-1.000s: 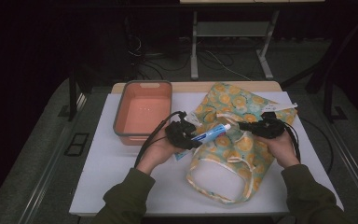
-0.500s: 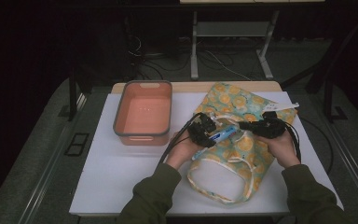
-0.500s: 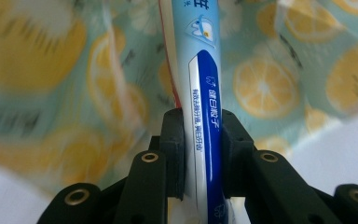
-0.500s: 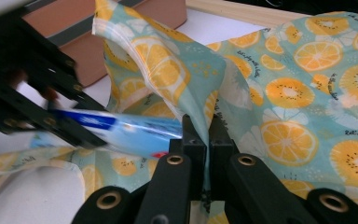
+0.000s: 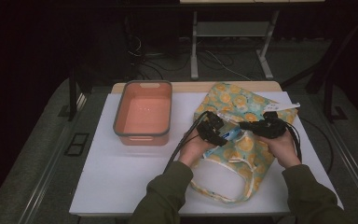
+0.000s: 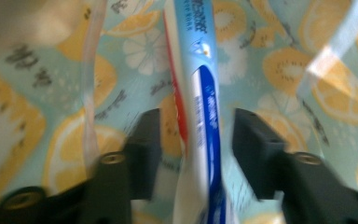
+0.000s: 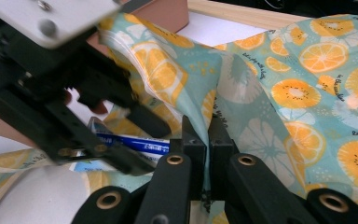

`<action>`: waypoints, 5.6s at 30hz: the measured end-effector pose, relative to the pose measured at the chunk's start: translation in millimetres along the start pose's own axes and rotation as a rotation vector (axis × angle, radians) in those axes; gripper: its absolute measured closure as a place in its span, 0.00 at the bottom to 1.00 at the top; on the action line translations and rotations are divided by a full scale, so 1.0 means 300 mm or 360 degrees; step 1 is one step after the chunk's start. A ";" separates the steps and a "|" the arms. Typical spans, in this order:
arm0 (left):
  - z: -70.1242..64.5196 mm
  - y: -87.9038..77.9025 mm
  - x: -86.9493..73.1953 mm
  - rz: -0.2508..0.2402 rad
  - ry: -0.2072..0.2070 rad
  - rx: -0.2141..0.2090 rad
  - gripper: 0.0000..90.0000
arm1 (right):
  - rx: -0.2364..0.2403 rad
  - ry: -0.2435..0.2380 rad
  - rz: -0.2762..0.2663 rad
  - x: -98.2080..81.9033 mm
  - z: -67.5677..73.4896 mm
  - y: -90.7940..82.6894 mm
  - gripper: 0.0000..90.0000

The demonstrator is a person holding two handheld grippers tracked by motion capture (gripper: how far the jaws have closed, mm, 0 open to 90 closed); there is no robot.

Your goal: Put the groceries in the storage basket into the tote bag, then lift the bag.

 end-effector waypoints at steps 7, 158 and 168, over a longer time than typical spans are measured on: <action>-0.005 -0.085 -0.081 -0.0067 0.0030 -0.0070 0.40 | -0.0008 0.0000 0.0015 -0.002 0.003 0.005 0.99; 0.046 -0.325 -0.302 -0.0526 -0.0232 0.0034 1.00 | -0.0154 -0.0441 0.0395 -0.299 0.231 -0.073 0.99; 0.061 -0.426 -0.237 -0.0718 -0.0214 0.0092 1.00 | -0.0339 -0.0430 0.0191 -0.187 0.147 -0.122 1.00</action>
Point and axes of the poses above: each handheld gripper's, and its own axes: y roughly forward along the jaws, x roughly out of its top, z roughly to its left, the point moved 5 cm from there along y, roughly forward along the jaws, and after that the axes turned 1 degree about z, right-handed, at the moved point
